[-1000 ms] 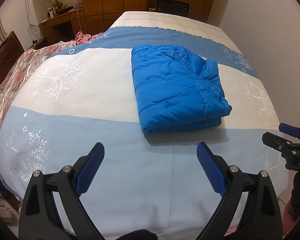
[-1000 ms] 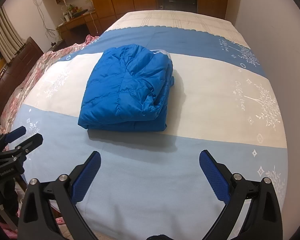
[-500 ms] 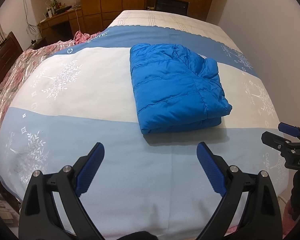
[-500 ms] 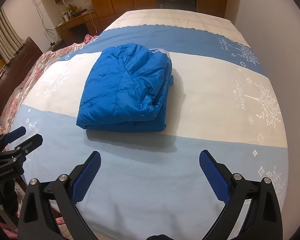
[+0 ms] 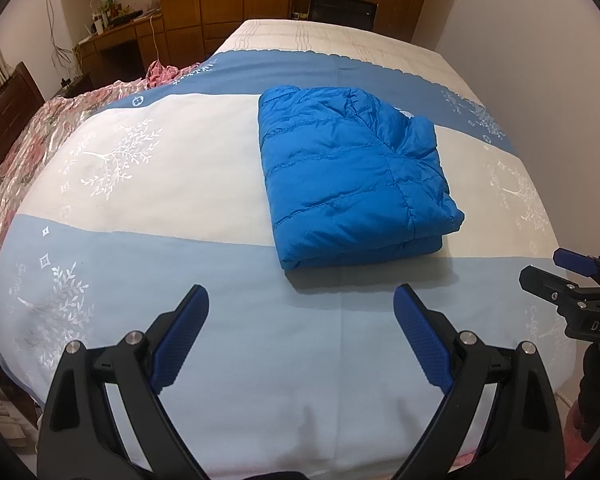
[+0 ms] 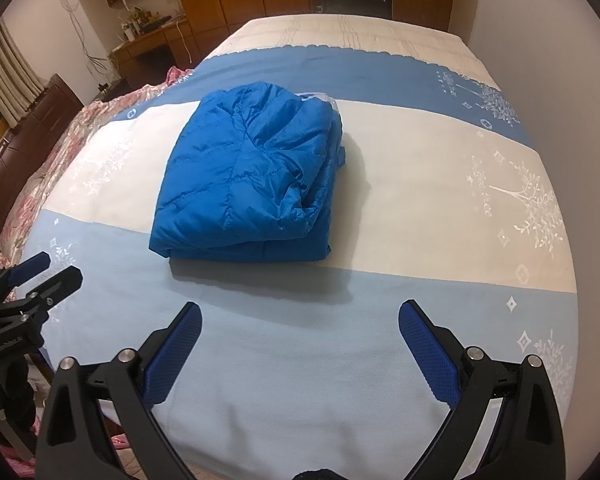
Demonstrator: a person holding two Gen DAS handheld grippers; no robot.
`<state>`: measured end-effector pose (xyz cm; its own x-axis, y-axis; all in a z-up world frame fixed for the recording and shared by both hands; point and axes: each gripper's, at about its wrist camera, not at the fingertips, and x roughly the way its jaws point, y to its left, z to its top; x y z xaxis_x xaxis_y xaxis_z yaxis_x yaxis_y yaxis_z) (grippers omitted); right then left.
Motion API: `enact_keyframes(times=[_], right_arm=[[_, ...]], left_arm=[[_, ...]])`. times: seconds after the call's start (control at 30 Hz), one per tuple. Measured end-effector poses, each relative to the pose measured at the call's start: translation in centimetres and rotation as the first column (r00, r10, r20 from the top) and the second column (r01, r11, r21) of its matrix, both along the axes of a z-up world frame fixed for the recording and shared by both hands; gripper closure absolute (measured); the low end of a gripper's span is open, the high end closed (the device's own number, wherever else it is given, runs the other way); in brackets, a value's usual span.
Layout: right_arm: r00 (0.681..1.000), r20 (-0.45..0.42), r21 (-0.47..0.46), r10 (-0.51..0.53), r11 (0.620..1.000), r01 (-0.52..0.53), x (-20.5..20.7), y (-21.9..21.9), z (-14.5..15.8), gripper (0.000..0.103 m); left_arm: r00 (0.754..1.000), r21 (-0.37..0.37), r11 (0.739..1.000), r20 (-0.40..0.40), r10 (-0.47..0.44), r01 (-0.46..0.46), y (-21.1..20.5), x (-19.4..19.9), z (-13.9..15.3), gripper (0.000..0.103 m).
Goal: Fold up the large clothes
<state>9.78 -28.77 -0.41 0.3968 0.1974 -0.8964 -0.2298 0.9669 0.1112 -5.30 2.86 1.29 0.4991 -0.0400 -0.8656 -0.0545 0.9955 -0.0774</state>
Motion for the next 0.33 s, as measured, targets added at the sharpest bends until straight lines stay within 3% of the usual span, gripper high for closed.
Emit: enact_keyframes(times=[0.33], right_arm=[[1.0,-0.002,-0.002,-0.001,1.0,0.001,0.13,-0.01,-0.1,0.004]], left_arm=[[1.0,0.004,1.0,-0.002,-0.004,0.004,-0.15,0.08,-0.02,0.01]])
